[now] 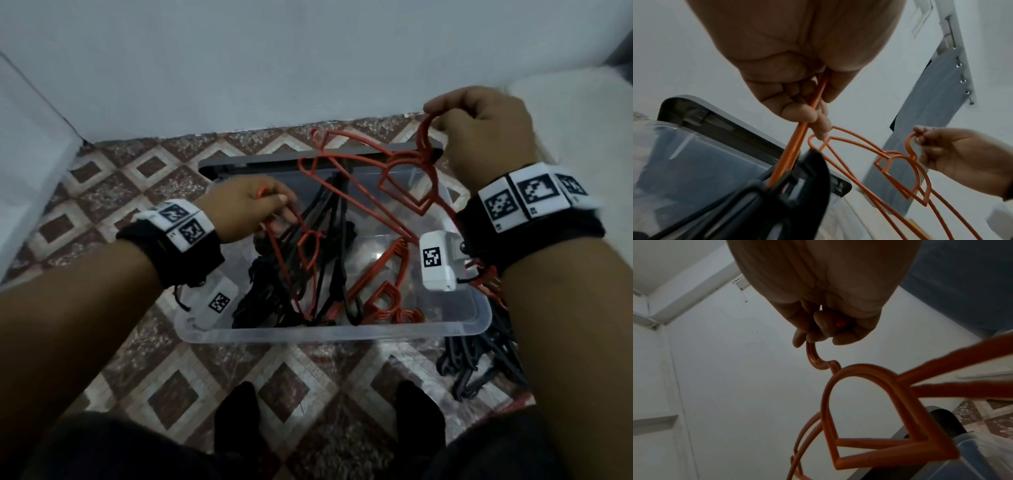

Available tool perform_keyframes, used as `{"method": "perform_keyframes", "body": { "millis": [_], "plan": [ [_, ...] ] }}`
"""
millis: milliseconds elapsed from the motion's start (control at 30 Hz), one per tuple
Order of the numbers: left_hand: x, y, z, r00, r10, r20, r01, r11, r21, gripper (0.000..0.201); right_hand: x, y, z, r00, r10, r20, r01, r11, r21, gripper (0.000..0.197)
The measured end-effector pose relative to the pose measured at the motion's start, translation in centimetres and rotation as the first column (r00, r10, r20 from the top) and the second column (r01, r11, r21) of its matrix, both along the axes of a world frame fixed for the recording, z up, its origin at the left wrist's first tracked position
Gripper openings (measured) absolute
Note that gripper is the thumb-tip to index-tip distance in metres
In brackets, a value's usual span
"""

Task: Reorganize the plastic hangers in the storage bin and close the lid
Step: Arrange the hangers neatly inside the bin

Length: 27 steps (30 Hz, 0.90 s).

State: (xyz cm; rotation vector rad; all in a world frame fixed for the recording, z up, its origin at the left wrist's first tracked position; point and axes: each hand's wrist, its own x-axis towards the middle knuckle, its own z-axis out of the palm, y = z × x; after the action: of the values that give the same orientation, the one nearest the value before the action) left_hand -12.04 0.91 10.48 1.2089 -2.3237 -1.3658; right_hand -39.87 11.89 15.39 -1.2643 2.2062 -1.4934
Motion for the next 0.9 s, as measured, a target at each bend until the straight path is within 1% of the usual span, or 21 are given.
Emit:
{"method": "perform_keyframes", "body": {
  "millis": [67,100,133,200,300,400,500,600,700,800,900],
  "plan": [
    [1.1,-0.1,0.4,0.976,0.186,-0.111,-0.181,0.982,0.054,0.022,0.1,0.1,0.4,1.000,-0.004,0.015,0.005,0.999,-0.052,0.031],
    [1.4,-0.1,0.4,0.958,0.244,-0.148,-0.236,0.969,0.073,0.023,0.2,0.2,0.5,1.000,-0.005,0.018,0.006,0.998,-0.064,0.032],
    [1.6,0.0,0.4,0.951,0.264,-0.161,-0.257,0.964,0.060,0.023,0.2,0.2,0.6,1.000,-0.007,0.015,0.008,0.998,-0.066,0.032],
    [1.3,0.3,0.1,0.962,0.218,-0.165,-0.220,0.975,0.003,0.023,0.3,0.1,0.5,1.000,-0.006,-0.003,0.006,0.999,-0.046,0.032],
    [0.1,1.0,-0.5,0.987,0.095,-0.133,-0.107,0.991,-0.086,0.021,0.3,0.2,0.2,0.999,0.035,0.003,-0.035,0.999,-0.027,0.030],
    [-1.2,1.6,-1.3,0.995,0.020,-0.100,-0.028,0.997,-0.075,0.021,-0.2,0.2,0.0,0.998,0.055,0.016,-0.054,0.998,-0.027,0.028],
    [-1.7,2.0,-1.9,0.994,-0.039,-0.098,0.034,0.998,-0.052,0.022,-0.7,0.0,-0.4,1.000,0.026,-0.001,-0.026,1.000,-0.013,0.028],
    [-1.7,1.7,-1.7,0.980,-0.029,-0.197,0.028,1.000,-0.005,0.022,-1.4,-0.1,-0.8,1.000,0.002,-0.024,-0.002,1.000,0.005,0.028],
    [-1.0,1.0,-1.1,0.944,0.038,-0.328,-0.029,0.999,0.032,0.022,-2.2,-0.2,-1.2,0.999,0.002,-0.040,0.000,0.999,0.044,0.030],
    [0.2,0.0,0.0,0.887,0.087,-0.454,-0.056,0.995,0.081,0.022,-2.7,-0.3,-1.9,0.999,0.017,-0.034,-0.013,0.994,0.107,0.031],
    [1.1,-1.0,1.6,0.806,0.143,-0.574,-0.049,0.983,0.175,0.023,-2.7,-0.6,-2.5,0.999,0.044,0.013,-0.045,0.990,0.132,0.029]
  ]
}}
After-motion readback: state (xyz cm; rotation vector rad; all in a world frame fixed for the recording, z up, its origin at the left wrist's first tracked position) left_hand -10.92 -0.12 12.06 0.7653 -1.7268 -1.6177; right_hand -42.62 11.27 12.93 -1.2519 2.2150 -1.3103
